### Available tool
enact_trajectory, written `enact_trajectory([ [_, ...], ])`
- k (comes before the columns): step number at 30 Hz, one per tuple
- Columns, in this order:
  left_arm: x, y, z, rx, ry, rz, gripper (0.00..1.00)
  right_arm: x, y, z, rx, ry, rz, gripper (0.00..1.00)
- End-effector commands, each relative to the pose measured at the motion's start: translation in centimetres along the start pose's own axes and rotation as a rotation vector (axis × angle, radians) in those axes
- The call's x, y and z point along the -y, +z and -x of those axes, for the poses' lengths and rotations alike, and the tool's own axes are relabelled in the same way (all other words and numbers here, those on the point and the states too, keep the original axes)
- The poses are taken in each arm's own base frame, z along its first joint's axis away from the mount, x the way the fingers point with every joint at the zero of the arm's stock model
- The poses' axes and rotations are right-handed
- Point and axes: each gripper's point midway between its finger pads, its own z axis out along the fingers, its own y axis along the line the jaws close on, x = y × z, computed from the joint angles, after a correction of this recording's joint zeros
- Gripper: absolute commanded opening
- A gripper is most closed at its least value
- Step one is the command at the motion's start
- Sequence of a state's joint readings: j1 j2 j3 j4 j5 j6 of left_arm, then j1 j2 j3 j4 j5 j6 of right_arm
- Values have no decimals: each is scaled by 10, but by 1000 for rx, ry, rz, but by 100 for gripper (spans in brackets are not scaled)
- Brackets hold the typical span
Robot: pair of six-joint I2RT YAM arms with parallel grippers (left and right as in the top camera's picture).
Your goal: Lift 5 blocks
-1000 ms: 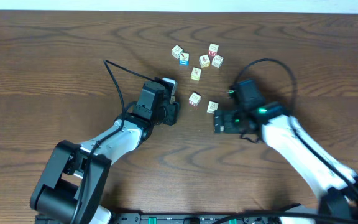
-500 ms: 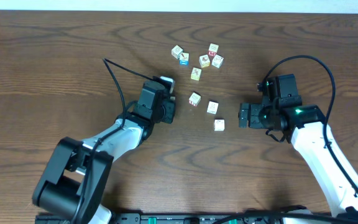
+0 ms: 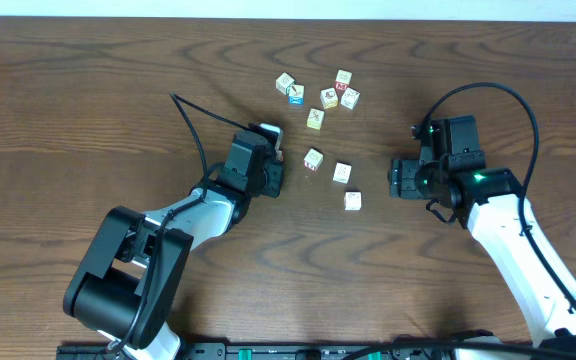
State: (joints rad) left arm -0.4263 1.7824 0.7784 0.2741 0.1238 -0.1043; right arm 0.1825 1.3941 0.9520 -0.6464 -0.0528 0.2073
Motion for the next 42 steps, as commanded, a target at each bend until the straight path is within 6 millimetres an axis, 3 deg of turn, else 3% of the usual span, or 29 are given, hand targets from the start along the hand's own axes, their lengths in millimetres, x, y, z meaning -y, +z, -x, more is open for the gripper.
enact_trajectory([
  [1,-2,2,9,18,-4,9,9,7,11,-1,-19,5,-21,68],
  [9,8,-21,-8,-81,-28,1,8,11,56,-4,-70,8,-34,66],
  [14,30,-49,-5,-89,-86,-27,7,9,61,6,-45,-1,-30,67],
  [19,63,-60,-7,-86,-161,-59,8,3,54,33,31,-13,-13,68],
  [26,74,-54,-31,-118,-251,38,7,0,45,91,140,-51,-49,65],
  [34,75,-54,-27,-92,-403,53,8,-10,87,156,105,-59,-58,67],
  [38,79,-52,-23,-73,-447,39,8,-17,113,174,59,-62,-42,65],
  [42,96,-46,-24,-63,-425,2,8,-37,138,183,30,-93,36,65],
])
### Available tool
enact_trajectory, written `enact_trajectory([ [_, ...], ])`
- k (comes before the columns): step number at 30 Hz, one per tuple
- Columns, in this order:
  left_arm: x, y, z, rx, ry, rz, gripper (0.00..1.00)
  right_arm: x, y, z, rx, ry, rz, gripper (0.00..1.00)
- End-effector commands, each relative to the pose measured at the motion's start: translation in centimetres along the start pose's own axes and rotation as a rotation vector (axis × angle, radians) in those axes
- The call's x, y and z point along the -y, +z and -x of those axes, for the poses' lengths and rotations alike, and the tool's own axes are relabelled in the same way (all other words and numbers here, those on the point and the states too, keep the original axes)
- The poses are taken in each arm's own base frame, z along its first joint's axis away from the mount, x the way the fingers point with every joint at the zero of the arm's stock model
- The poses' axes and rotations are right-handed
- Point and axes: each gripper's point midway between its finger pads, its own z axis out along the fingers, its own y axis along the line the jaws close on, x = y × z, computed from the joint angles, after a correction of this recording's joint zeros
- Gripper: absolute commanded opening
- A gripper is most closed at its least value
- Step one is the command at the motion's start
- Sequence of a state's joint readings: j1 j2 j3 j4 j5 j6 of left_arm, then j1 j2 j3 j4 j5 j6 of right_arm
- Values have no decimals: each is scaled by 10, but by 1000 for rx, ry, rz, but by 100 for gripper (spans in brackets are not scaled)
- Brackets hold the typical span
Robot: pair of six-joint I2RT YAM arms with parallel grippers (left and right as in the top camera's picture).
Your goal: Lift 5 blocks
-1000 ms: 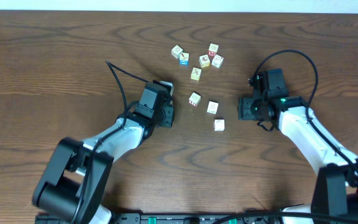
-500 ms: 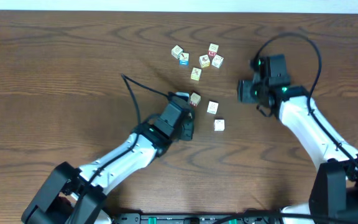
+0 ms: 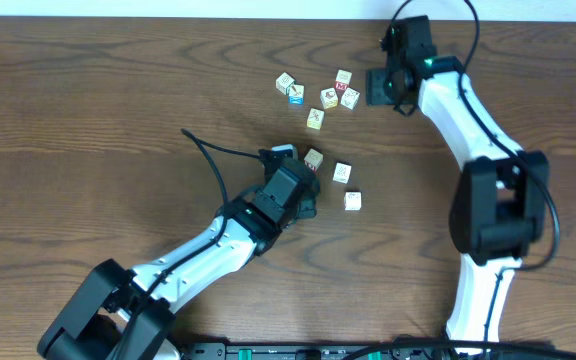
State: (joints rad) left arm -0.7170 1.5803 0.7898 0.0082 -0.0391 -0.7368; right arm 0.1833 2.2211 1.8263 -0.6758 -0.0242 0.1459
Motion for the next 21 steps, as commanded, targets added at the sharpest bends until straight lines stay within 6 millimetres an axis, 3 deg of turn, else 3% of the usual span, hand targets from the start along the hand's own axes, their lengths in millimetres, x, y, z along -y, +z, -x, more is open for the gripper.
enact_trajectory([
  [1,8,8,-11,-7,-3,1,8,-16,12,13,3,-43,73,65],
  [9,5,26,-39,-67,20,31,8,-44,31,-10,-83,-278,117,70],
  [21,1,33,-46,-83,33,44,13,-41,48,-15,-86,-383,104,69],
])
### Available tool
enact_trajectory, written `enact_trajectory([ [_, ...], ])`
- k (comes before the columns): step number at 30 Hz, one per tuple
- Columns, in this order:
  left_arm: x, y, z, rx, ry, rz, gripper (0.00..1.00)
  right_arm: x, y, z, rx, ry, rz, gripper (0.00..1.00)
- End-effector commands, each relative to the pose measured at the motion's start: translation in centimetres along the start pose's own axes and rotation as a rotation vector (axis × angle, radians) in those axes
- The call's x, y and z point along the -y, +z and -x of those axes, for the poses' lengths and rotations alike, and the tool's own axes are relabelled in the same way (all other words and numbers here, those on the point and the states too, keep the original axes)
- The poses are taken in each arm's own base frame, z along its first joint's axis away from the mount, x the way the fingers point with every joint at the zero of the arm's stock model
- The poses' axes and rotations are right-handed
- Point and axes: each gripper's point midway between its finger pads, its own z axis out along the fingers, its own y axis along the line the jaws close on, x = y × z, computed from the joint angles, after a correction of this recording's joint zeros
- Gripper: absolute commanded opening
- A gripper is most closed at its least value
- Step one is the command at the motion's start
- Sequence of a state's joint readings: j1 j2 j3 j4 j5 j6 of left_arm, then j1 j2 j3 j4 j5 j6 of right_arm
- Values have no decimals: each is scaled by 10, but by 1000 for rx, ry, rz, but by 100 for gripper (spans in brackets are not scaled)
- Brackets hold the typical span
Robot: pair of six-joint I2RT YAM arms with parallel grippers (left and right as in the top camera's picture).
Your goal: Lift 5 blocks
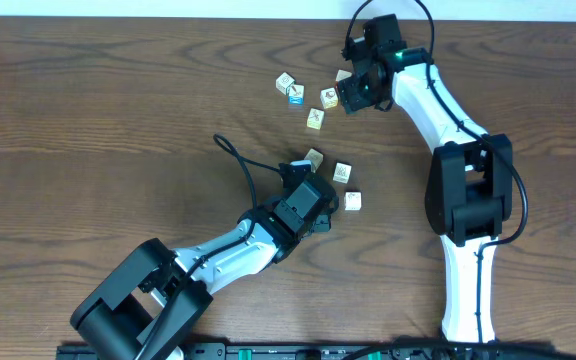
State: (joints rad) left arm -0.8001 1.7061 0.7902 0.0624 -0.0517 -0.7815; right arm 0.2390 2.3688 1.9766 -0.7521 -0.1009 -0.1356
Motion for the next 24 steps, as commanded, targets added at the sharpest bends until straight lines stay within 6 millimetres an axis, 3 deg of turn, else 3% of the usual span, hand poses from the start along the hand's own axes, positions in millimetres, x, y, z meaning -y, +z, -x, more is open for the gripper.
enact_trajectory([
  [1,-1,6,-5,-6,8,13,13,2,16,-5,-19,-63,2,68],
  [7,22,7,-2,34,26,-59,13,3,33,-15,-51,-75,2,66],
  [14,15,18,-14,2,35,-33,17,14,33,-16,-62,-114,-63,60],
  [17,15,19,-17,-5,39,-30,30,17,33,-17,-68,-136,-80,57],
  [22,18,18,-23,-15,55,-36,36,18,33,-13,-54,-173,-84,59],
  [24,22,18,-27,-20,66,-42,42,18,33,-11,-44,-177,-85,59],
])
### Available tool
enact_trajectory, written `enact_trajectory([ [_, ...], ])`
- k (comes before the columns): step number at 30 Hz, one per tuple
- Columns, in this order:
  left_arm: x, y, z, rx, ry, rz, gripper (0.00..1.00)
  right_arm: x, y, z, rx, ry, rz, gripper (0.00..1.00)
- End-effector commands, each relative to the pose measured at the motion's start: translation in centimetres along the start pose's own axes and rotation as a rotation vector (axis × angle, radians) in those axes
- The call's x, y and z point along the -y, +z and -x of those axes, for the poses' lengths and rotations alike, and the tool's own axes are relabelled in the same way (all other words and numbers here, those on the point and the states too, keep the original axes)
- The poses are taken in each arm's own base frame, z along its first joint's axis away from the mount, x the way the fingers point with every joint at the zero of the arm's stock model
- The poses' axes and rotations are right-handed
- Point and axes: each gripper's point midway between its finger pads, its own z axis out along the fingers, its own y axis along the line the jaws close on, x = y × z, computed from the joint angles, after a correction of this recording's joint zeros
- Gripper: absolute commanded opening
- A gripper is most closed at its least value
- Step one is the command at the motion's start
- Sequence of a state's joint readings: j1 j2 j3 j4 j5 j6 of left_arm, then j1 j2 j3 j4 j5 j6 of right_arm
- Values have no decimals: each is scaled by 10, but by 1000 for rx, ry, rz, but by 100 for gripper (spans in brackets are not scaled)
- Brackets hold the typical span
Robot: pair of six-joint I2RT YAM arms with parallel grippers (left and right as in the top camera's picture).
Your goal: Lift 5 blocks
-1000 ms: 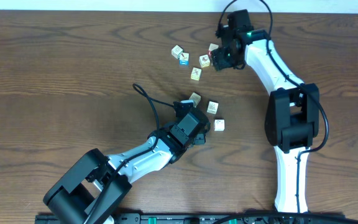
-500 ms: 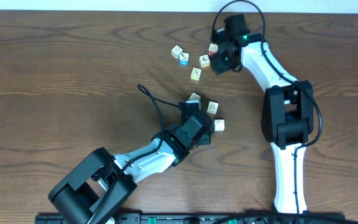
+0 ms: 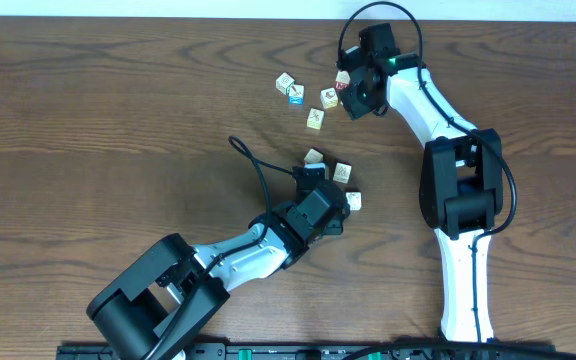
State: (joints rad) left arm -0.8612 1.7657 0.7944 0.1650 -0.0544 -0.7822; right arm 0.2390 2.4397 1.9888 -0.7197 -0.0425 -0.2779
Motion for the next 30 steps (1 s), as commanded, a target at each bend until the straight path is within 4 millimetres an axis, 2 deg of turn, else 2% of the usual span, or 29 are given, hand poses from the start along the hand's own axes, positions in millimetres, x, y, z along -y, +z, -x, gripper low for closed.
enact_trajectory([
  [1,-1,6,-15,-32,28,18,44,6,4,0,-5,-38,-33,59],
  [6,4,5,-21,-39,42,9,57,-2,4,2,-4,-107,-21,55],
  [14,4,5,-21,-40,42,9,72,-18,5,7,1,-162,-12,33],
  [20,4,5,-21,-42,42,10,79,-20,4,6,-6,-162,-9,18],
  [25,4,-1,-19,-42,43,11,79,-18,-1,3,-33,-162,-18,5],
  [30,8,-11,-14,-33,68,1,79,-15,-16,13,-27,-152,-20,1],
])
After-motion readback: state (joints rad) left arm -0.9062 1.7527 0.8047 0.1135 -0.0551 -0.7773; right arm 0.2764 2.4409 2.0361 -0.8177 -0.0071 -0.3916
